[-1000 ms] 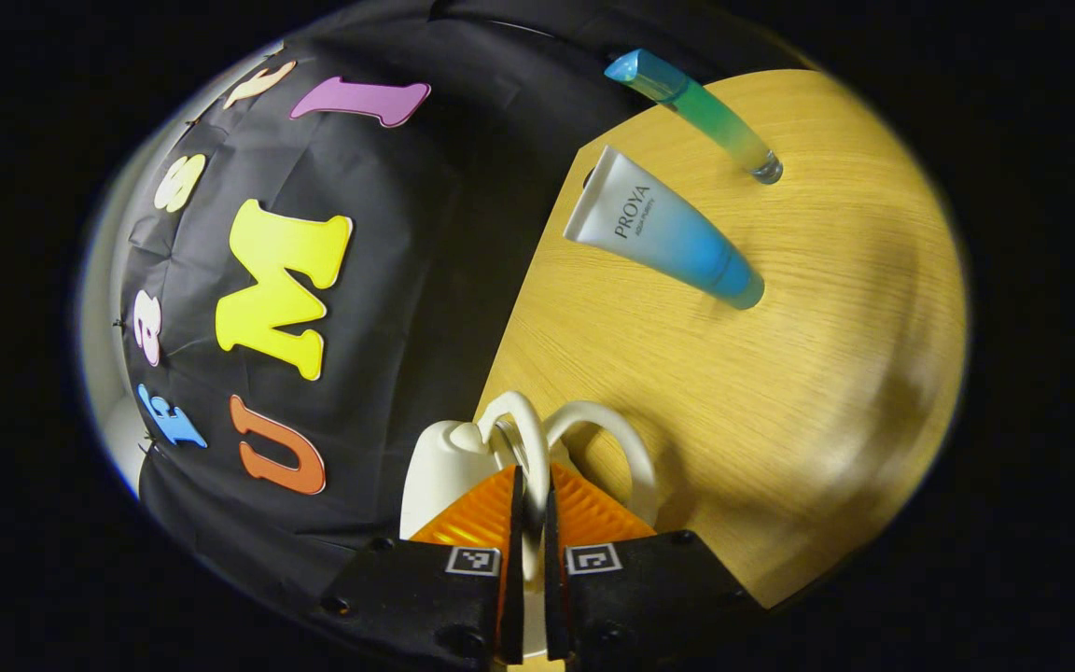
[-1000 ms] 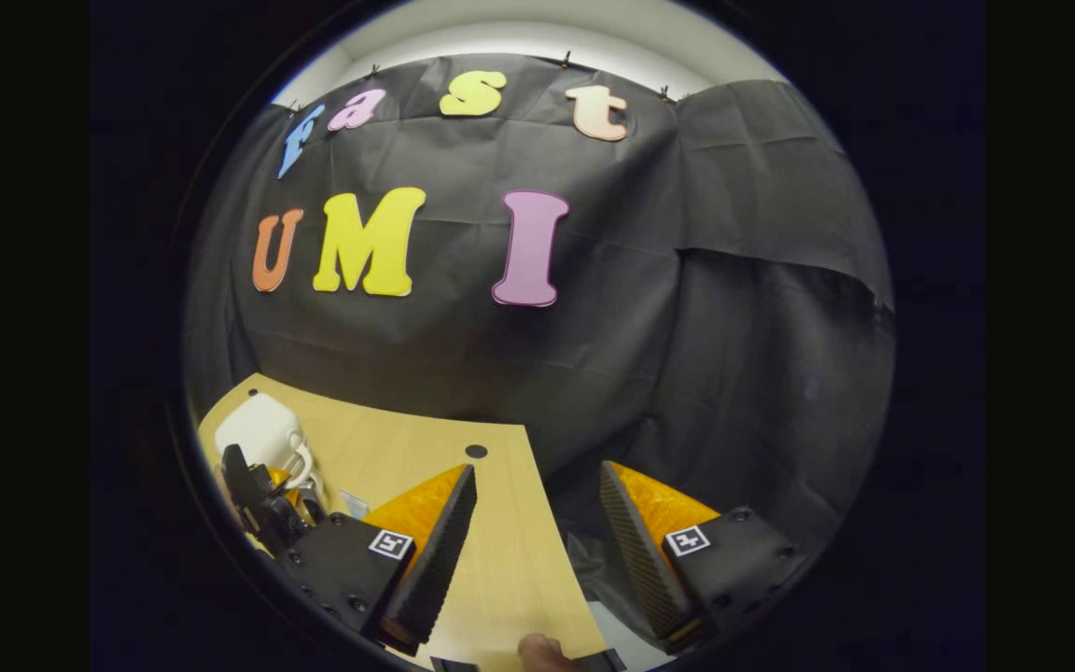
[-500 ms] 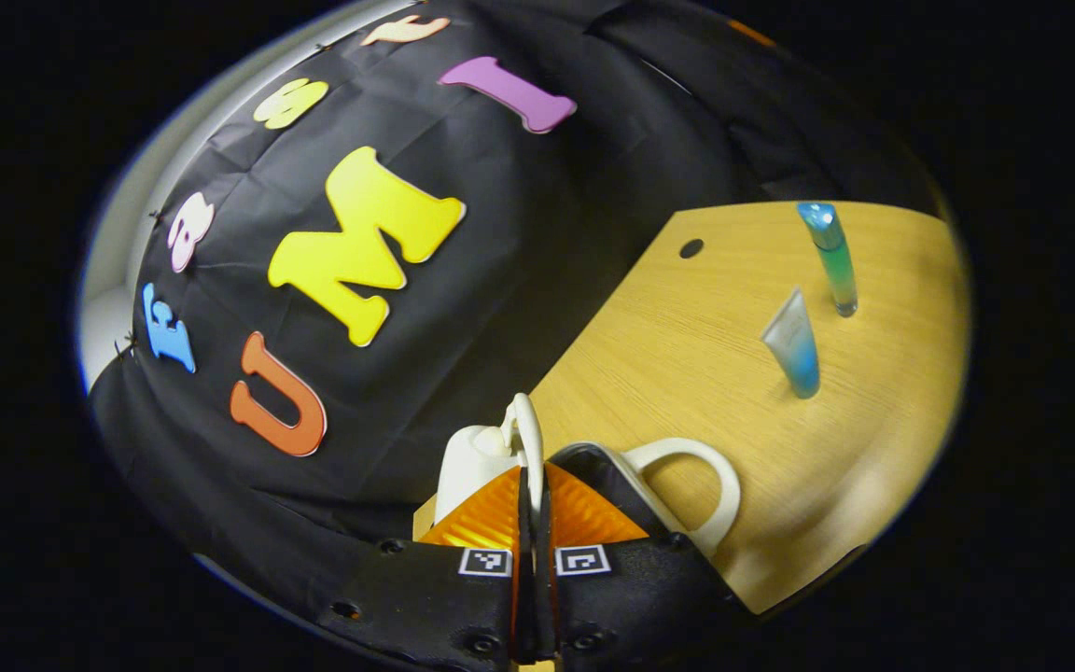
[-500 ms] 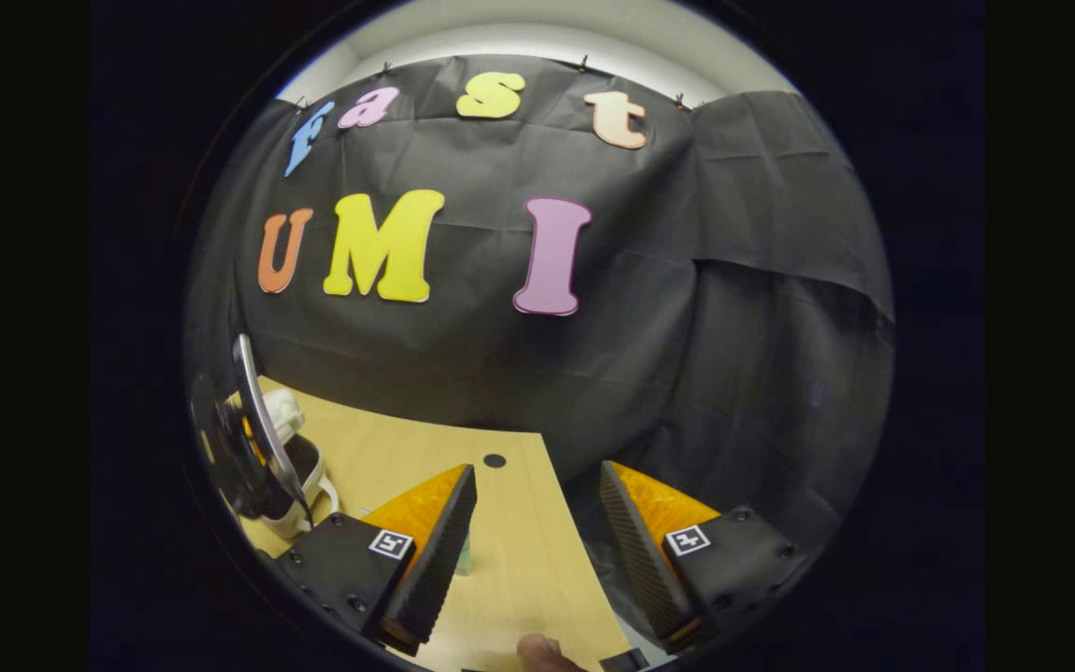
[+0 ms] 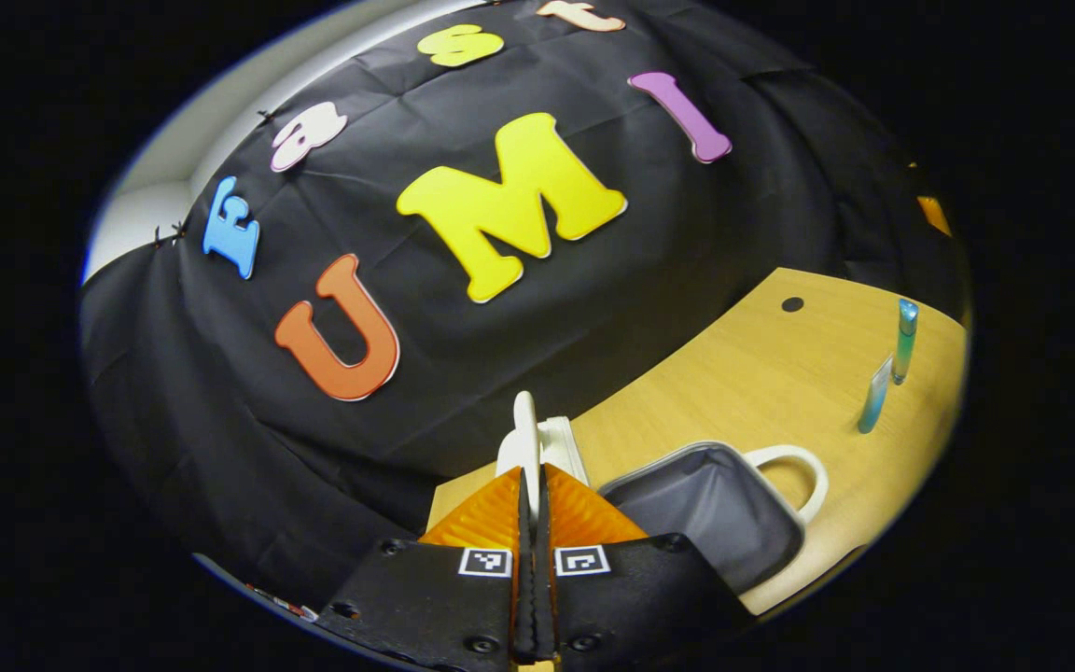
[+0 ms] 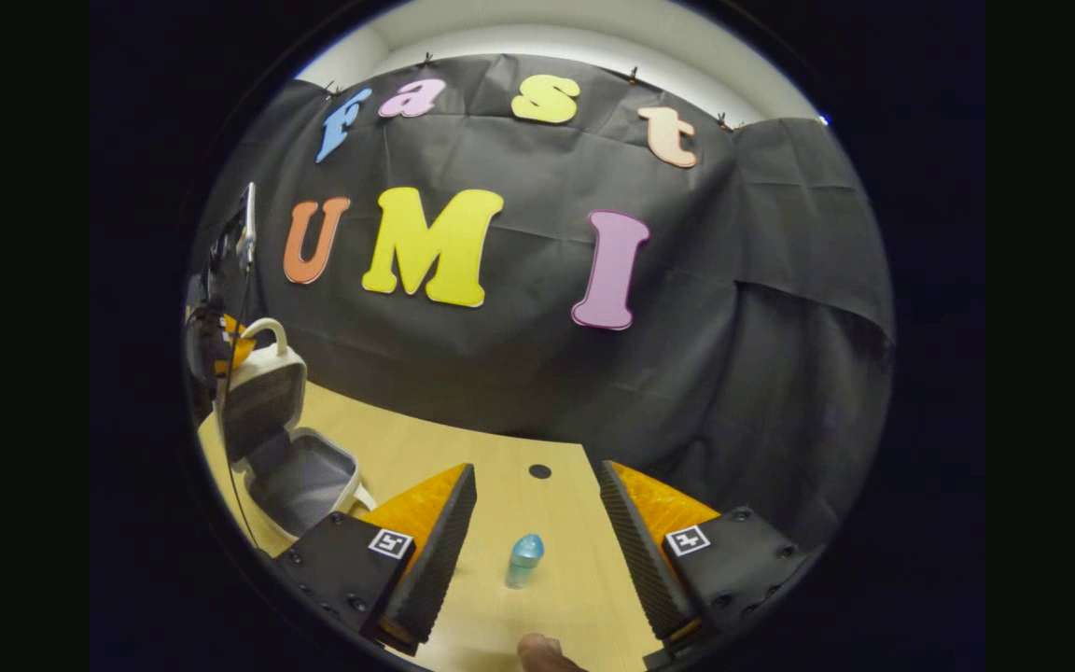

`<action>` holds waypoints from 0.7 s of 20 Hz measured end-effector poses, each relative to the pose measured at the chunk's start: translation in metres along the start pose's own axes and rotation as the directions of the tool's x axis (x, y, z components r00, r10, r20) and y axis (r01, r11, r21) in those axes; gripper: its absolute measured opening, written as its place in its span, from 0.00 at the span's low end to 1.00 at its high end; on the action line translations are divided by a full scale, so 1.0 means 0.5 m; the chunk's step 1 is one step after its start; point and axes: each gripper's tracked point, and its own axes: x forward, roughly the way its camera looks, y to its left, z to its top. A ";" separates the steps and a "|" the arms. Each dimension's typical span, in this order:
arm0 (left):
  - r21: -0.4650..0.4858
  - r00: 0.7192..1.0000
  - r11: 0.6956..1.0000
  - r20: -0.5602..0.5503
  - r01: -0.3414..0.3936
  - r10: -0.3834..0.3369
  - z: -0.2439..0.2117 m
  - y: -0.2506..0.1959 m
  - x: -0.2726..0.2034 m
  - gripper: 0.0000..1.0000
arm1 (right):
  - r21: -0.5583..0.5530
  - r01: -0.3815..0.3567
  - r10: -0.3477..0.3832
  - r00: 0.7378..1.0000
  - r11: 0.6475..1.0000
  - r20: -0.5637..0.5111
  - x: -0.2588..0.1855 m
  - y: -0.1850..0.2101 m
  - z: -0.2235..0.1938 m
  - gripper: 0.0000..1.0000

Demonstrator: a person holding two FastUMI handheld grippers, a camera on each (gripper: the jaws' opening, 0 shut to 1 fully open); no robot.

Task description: First open the suitcase, pack the skin care products into it, and then close the suitcase.

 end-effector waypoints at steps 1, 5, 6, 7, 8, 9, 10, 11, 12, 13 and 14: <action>-0.010 1.000 1.000 -0.005 -0.014 0.014 -0.017 0.034 0.007 0.03 | 0.001 0.004 -0.004 1.000 1.000 0.003 0.001 0.013 0.004 0.80; -0.020 0.995 0.997 -0.066 -0.072 0.071 -0.124 0.156 0.035 0.03 | 0.007 0.008 -0.008 1.000 1.000 -0.022 0.005 0.066 -0.004 0.80; -0.026 0.994 0.997 -0.082 -0.078 0.076 -0.153 0.175 0.044 0.03 | 0.008 0.006 -0.006 0.999 1.000 -0.034 0.000 0.078 -0.010 0.80; -0.035 0.993 0.997 -0.103 -0.070 0.066 -0.182 0.190 0.053 0.03 | 0.005 0.006 -0.006 0.999 1.000 -0.043 -0.005 0.087 -0.017 0.80; -0.041 0.991 0.997 -0.117 -0.069 0.064 -0.209 0.206 0.057 0.03 | 0.000 0.009 -0.009 0.999 1.000 -0.054 -0.007 0.094 -0.024 0.80; -0.053 0.989 0.996 -0.136 -0.069 0.061 -0.233 0.221 0.064 0.03 | -0.004 0.012 -0.012 0.998 1.000 -0.067 -0.011 0.099 -0.035 0.80; -0.064 0.985 0.996 -0.166 -0.068 0.056 -0.262 0.225 0.070 0.03 | -0.007 0.016 -0.016 0.997 1.000 -0.078 -0.014 0.106 -0.041 0.80; -0.078 0.980 0.995 -0.191 -0.068 0.052 -0.289 0.232 0.083 0.03 | -0.011 0.022 -0.023 0.996 1.000 -0.086 -0.018 0.109 -0.049 0.80; -0.094 0.975 0.994 -0.219 -0.060 0.038 -0.321 0.240 0.099 0.03 | -0.015 0.028 -0.029 0.995 0.999 -0.095 -0.023 0.111 -0.055 0.80; -0.102 0.968 0.993 -0.248 -0.057 0.030 -0.350 0.246 0.110 0.03 | -0.020 0.036 -0.038 0.994 0.999 -0.106 -0.026 0.108 -0.063 0.80; -0.119 0.961 0.992 -0.278 -0.046 0.012 -0.383 0.248 0.112 0.03 | -0.020 0.046 -0.048 0.992 0.999 -0.115 -0.029 0.105 -0.067 0.80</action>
